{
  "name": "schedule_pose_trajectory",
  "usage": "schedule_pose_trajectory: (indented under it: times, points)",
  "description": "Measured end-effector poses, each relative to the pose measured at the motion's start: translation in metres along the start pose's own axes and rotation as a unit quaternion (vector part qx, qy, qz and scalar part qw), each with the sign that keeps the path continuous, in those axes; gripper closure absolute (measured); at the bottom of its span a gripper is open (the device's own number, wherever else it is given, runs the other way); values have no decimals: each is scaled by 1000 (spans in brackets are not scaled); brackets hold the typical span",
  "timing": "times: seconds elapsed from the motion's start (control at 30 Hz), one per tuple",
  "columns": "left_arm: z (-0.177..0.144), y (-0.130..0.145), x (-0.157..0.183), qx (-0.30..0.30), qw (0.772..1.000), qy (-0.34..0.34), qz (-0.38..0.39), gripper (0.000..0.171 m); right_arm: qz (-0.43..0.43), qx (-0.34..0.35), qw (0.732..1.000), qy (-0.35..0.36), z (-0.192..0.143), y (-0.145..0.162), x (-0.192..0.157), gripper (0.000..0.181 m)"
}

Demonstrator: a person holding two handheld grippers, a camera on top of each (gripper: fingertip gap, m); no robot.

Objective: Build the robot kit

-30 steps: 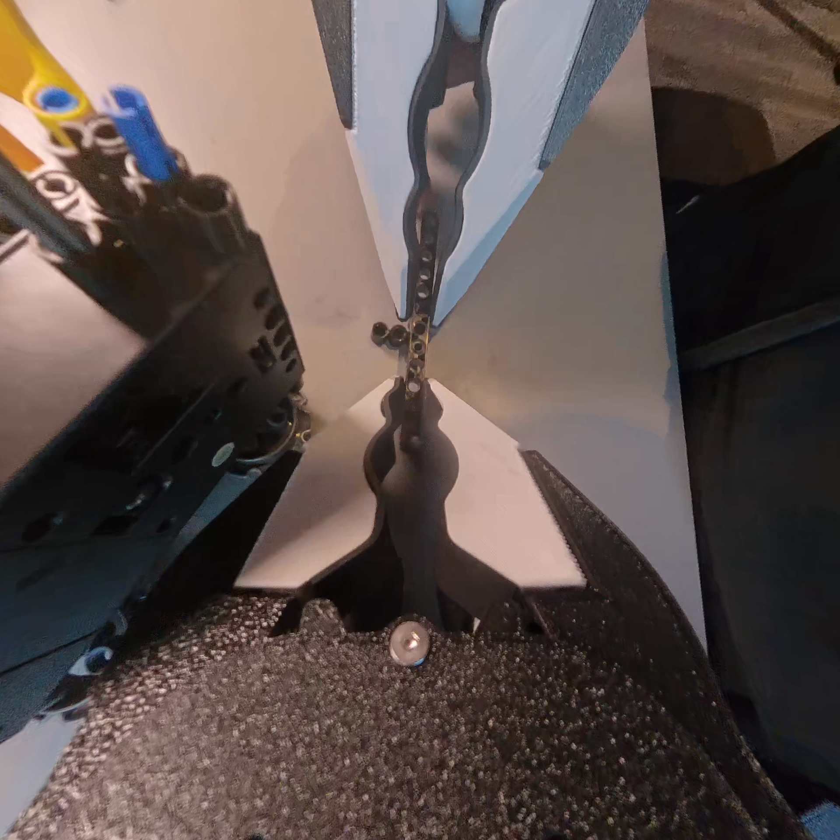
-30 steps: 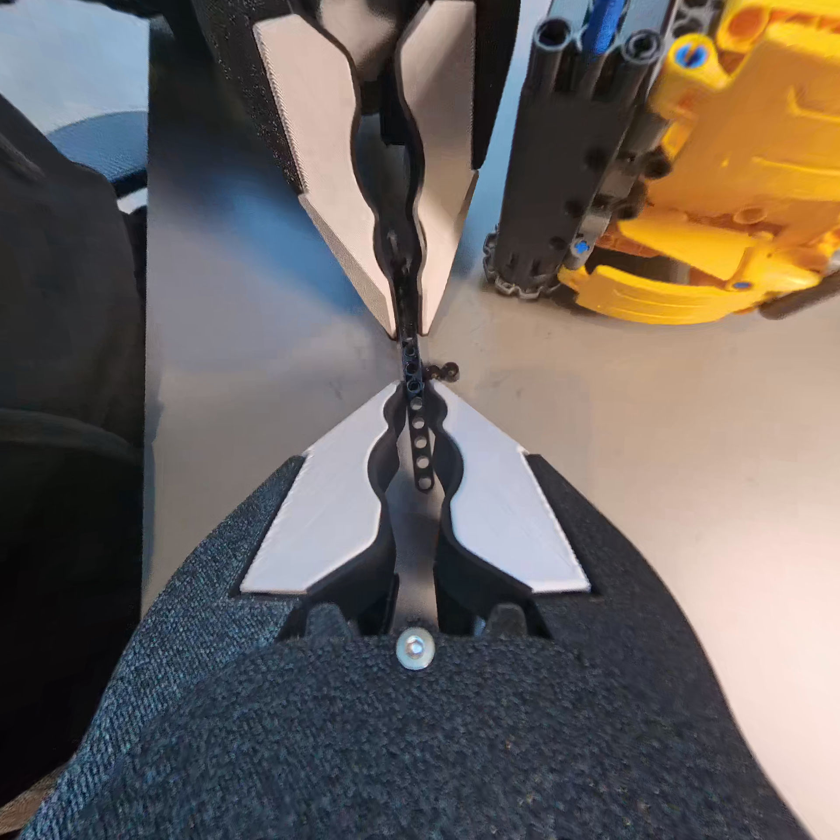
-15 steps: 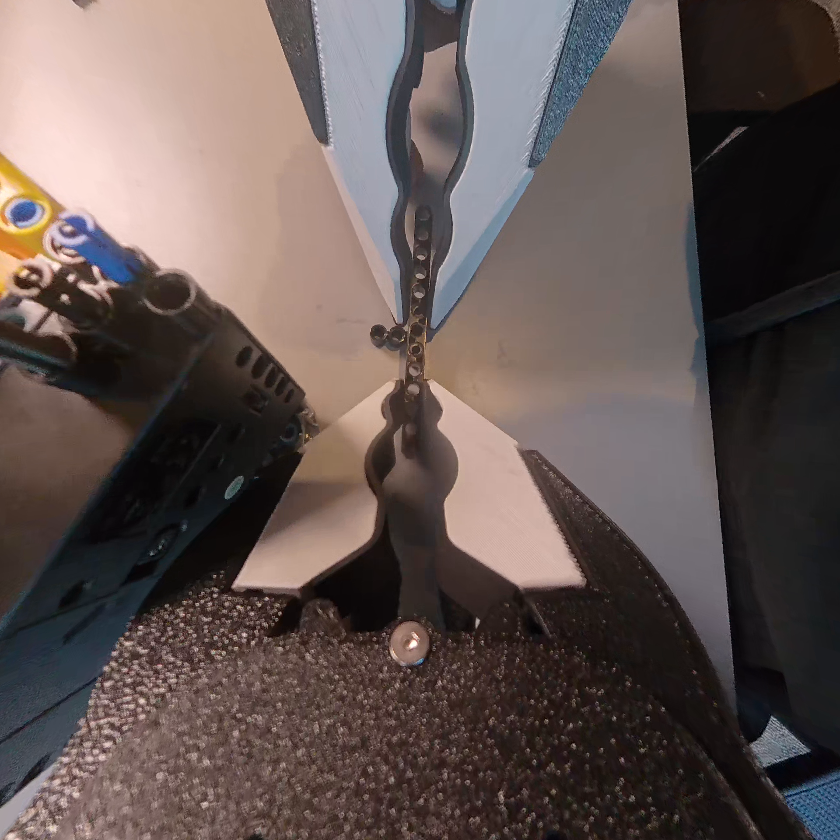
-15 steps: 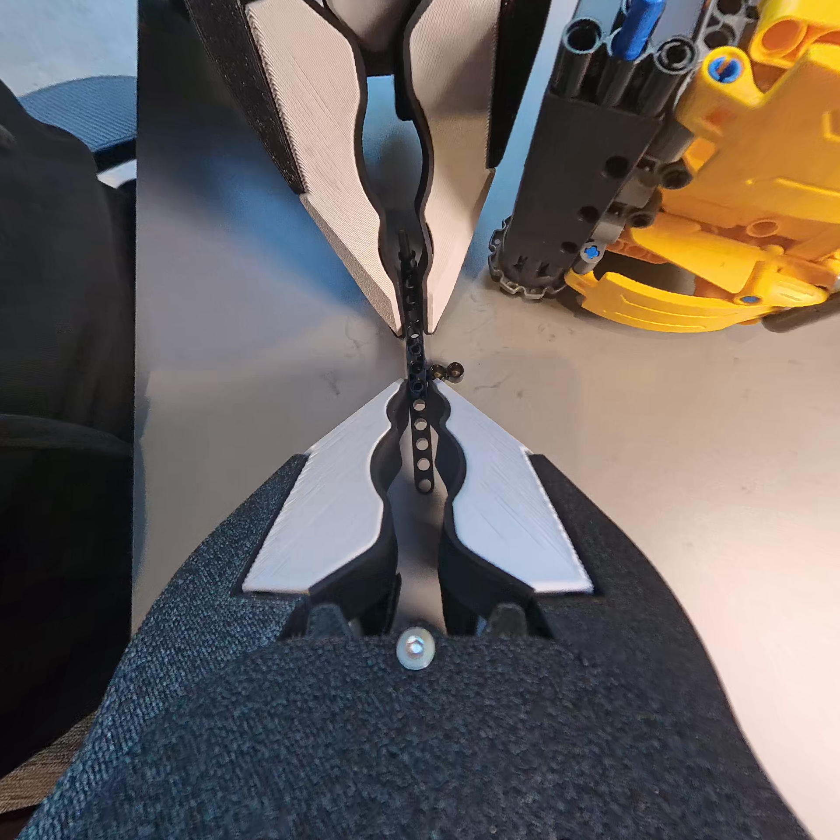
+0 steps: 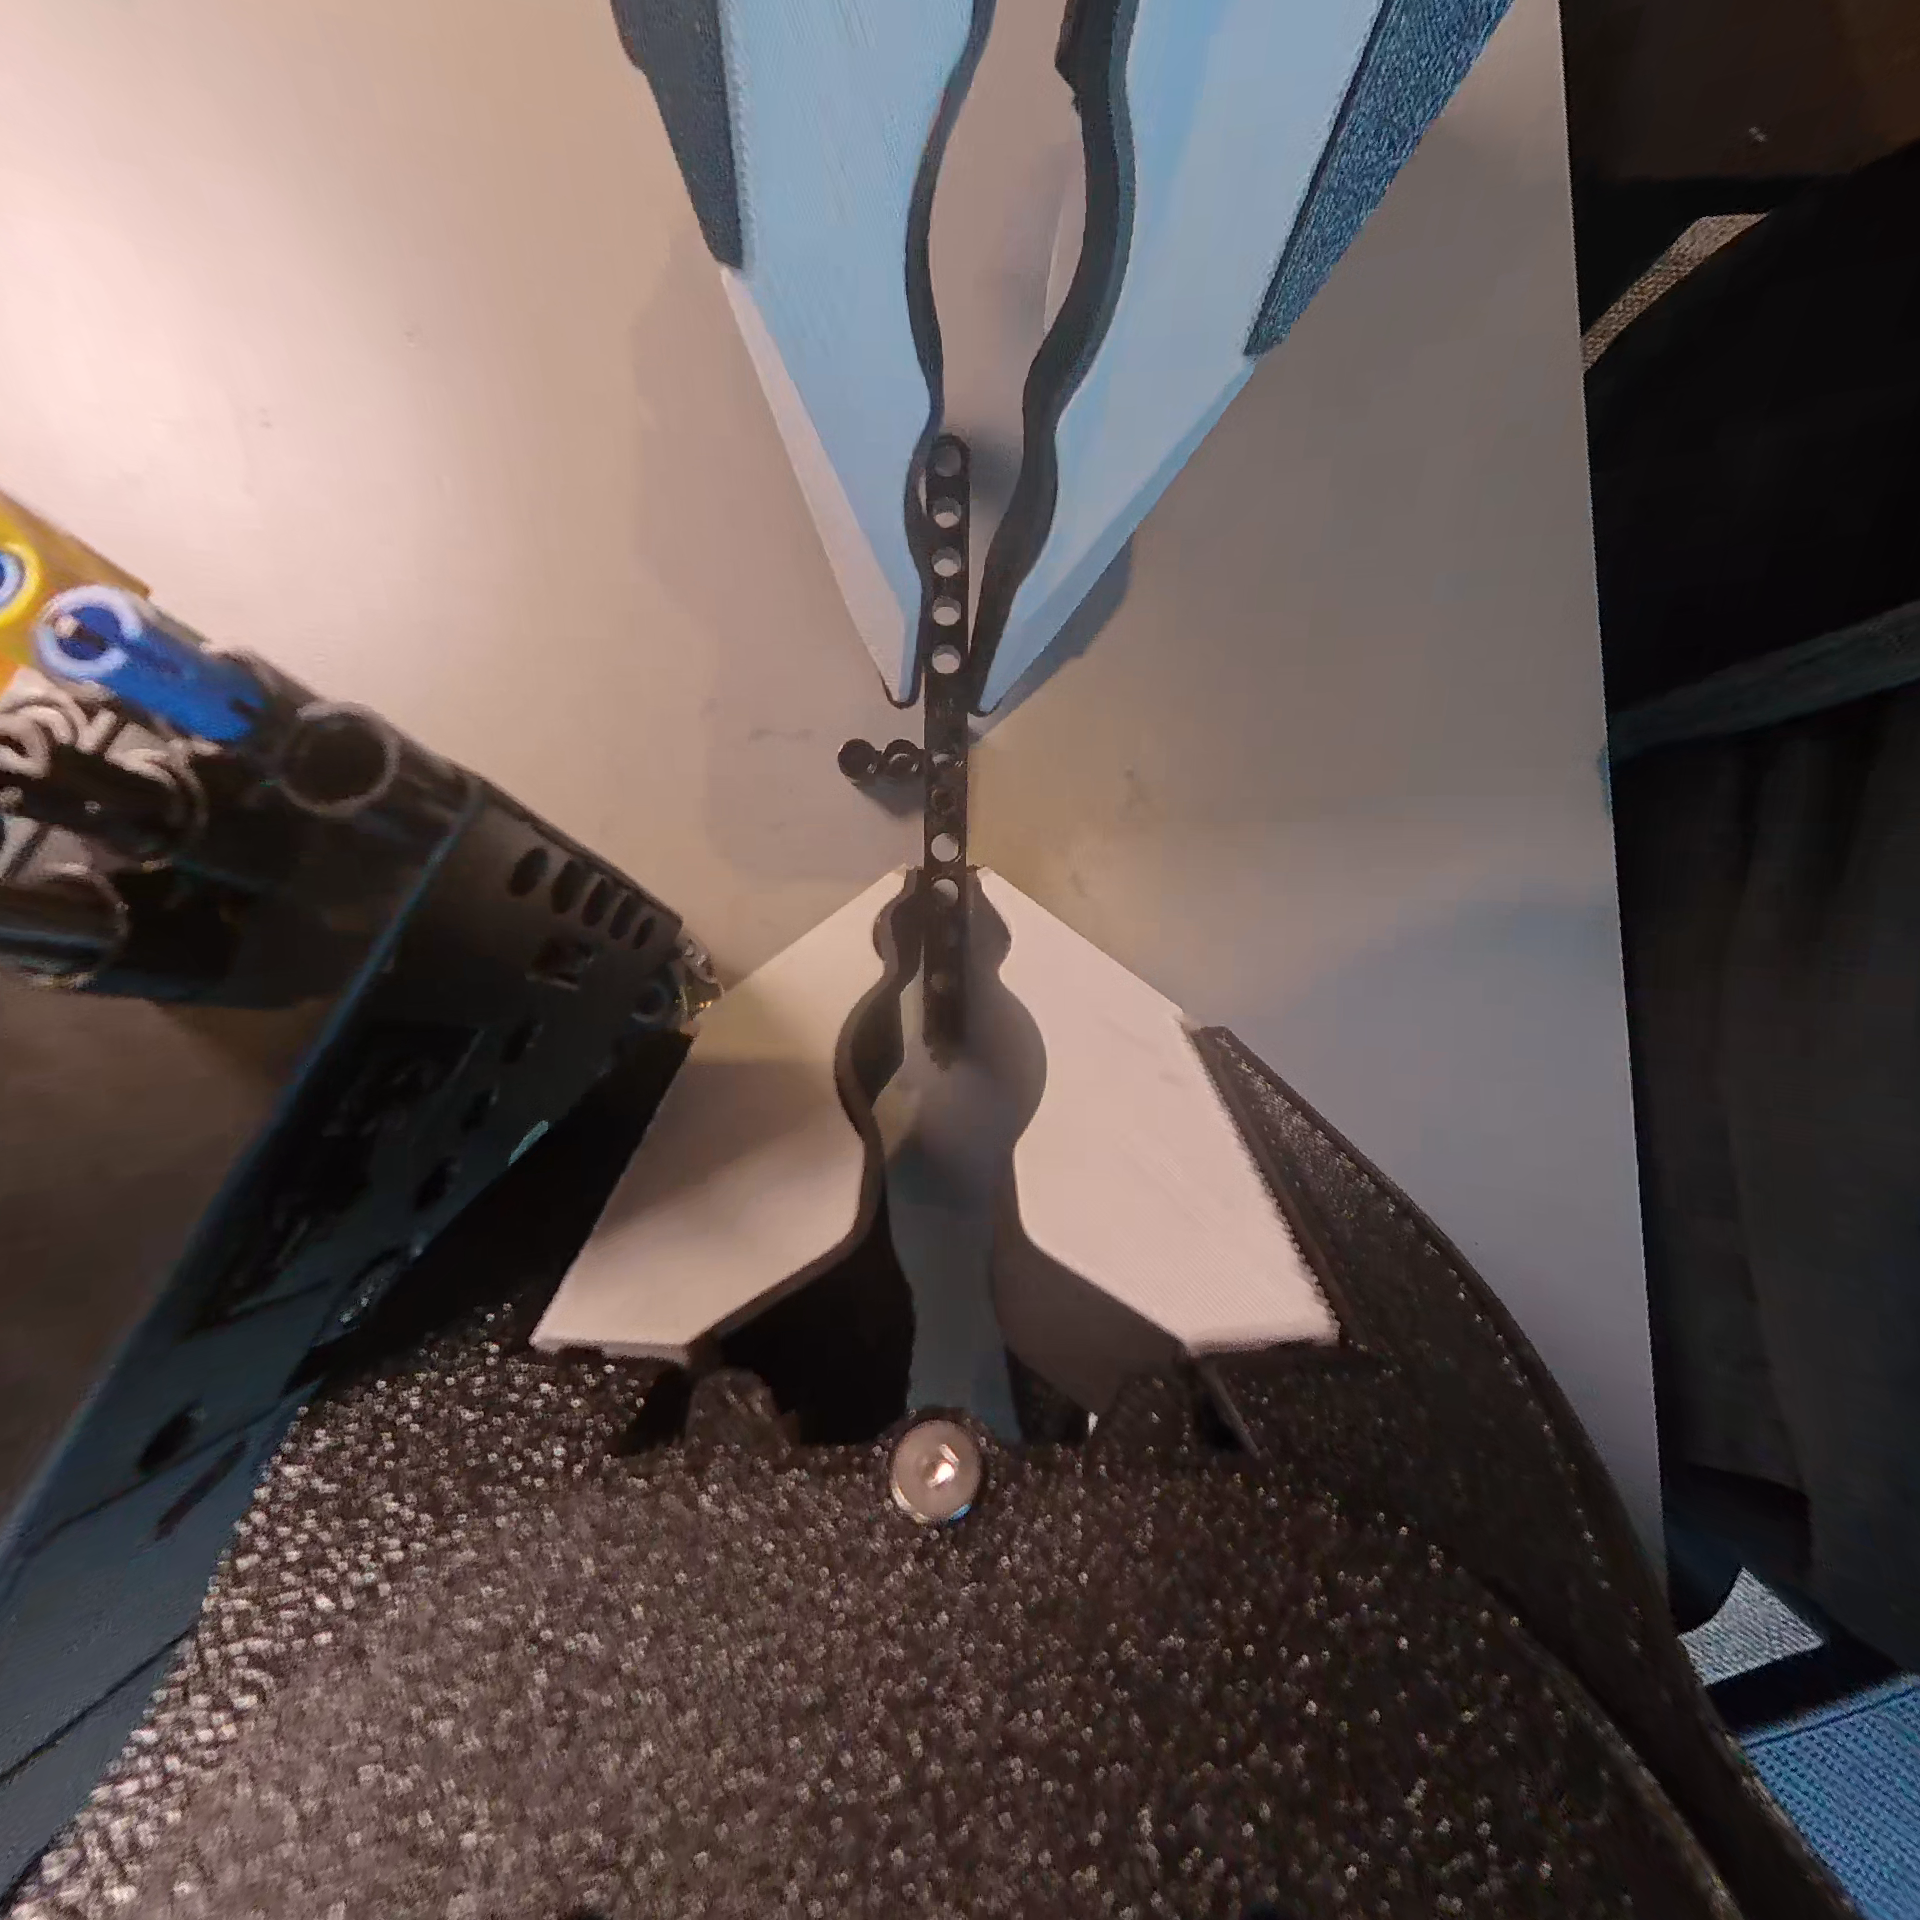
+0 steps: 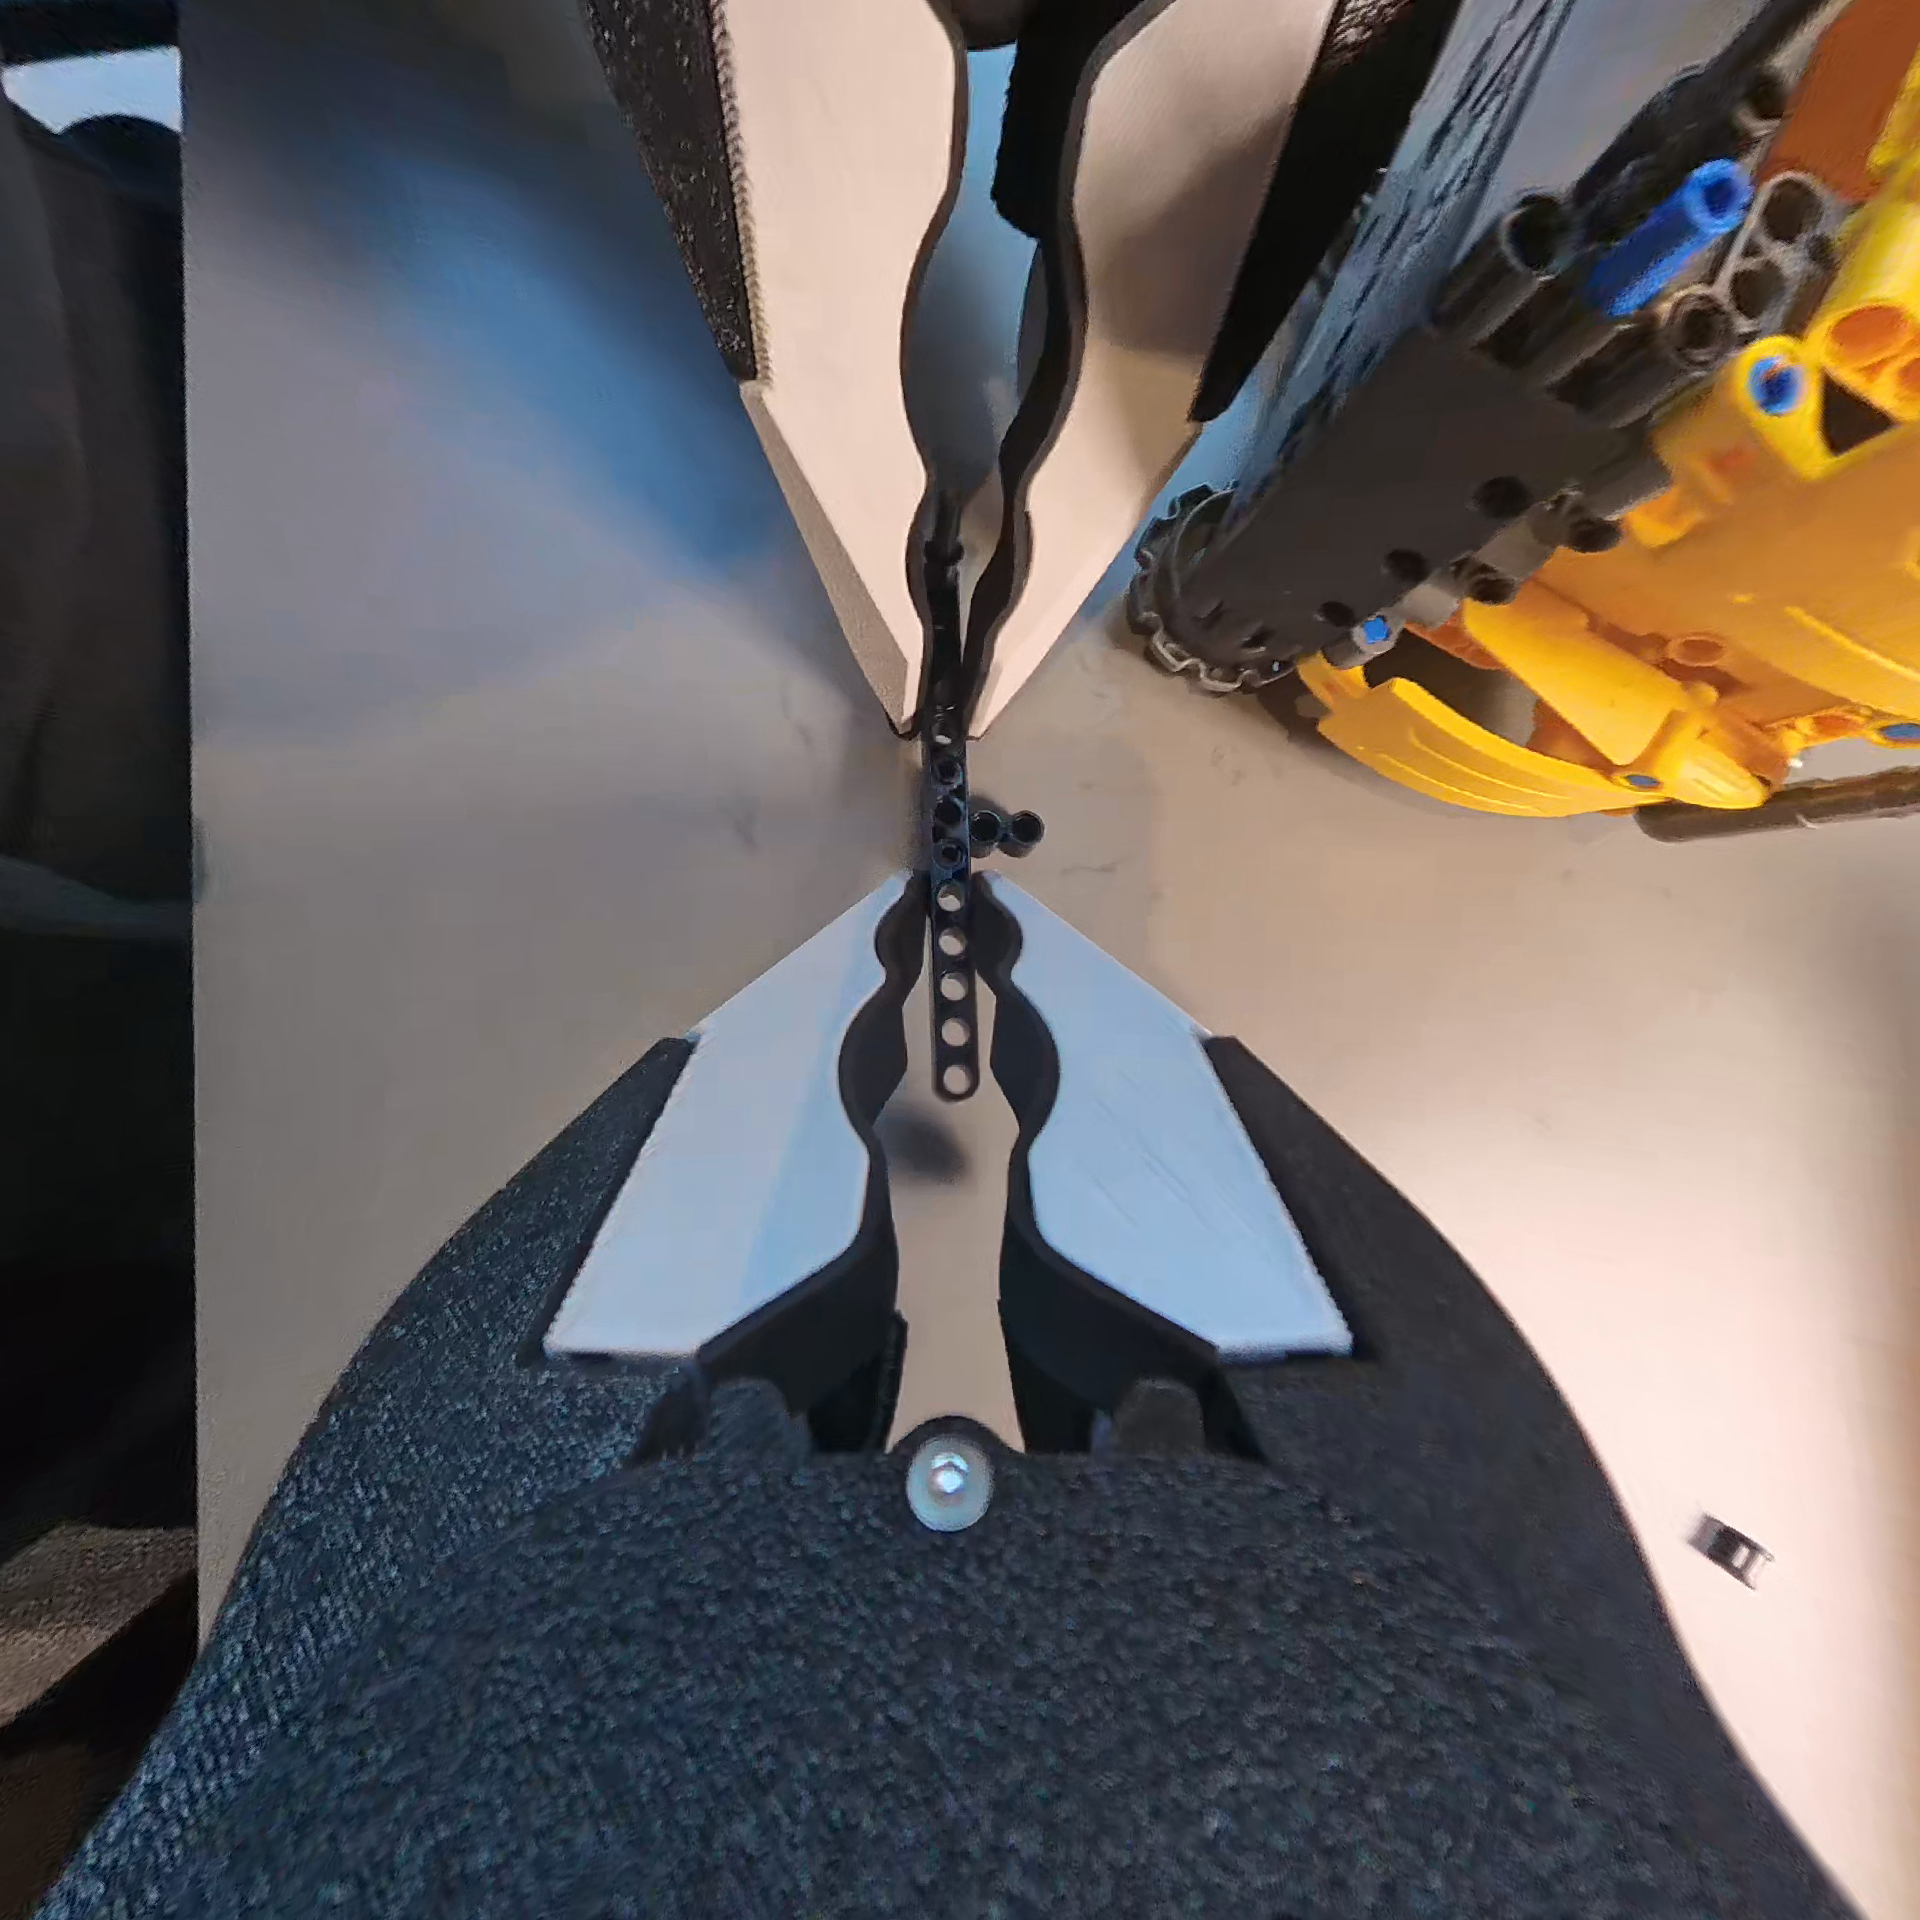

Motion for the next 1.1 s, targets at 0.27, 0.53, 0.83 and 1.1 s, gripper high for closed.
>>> schedule_pose_trajectory:
  times: [0.27,0.53,0.83,1.1]
  points:
    - [-1,-10,-1,60,998,-23,-1,166,1,-22,1000,-14,3,3,-1,171]
    - [1,-11,3,54,998,-18,8,167,-10,-2,1000,-12,-3,-5,-3,169]
    - [2,-15,2,38,999,-4,1,168,-6,-27,999,-18,0,0,-5,175]
    - [4,-14,2,29,1000,-4,8,167,-4,-46,999,-29,2,-1,-5,175]
Point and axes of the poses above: each gripper's, where its closed fingertips meet, z out along the fingers, y out of its underside, x = y × z across the jaws, the point moved 2 cm from there along -z, back along the fingers, and after that the axes turned 11 degrees about z, right-handed, at the moved point
